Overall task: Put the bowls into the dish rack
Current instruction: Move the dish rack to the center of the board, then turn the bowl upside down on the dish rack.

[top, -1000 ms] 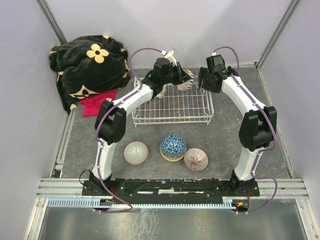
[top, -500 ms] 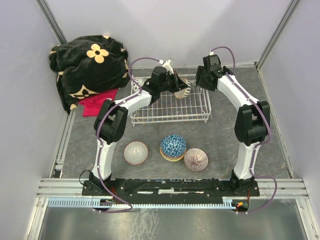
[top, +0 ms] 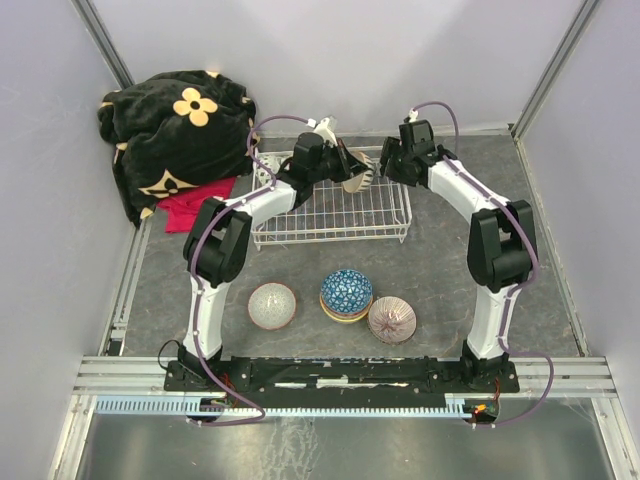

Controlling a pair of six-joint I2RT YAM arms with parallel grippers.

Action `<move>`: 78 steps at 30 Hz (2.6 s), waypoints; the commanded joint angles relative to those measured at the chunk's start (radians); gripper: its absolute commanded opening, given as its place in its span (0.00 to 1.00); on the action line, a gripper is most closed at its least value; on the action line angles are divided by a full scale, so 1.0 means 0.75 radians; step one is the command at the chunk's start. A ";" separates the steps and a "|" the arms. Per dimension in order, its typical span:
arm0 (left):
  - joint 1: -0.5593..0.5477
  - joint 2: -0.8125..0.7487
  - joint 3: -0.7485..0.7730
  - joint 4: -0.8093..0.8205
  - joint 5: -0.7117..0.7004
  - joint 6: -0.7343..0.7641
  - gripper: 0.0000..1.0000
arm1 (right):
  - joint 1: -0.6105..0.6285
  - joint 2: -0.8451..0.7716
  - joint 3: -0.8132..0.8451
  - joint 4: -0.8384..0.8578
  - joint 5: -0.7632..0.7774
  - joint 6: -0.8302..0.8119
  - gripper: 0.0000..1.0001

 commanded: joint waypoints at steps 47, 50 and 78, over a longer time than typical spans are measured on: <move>-0.075 -0.092 0.222 -0.095 0.088 0.051 0.03 | -0.115 -0.515 -0.073 -0.311 0.218 -0.279 0.72; -0.072 -0.059 0.237 -0.078 0.090 0.052 0.03 | -0.110 -0.579 -0.077 -0.266 0.121 -0.252 0.75; -0.023 0.069 0.147 0.162 0.154 -0.027 0.03 | -0.080 -0.049 0.012 -0.045 -0.105 0.045 0.51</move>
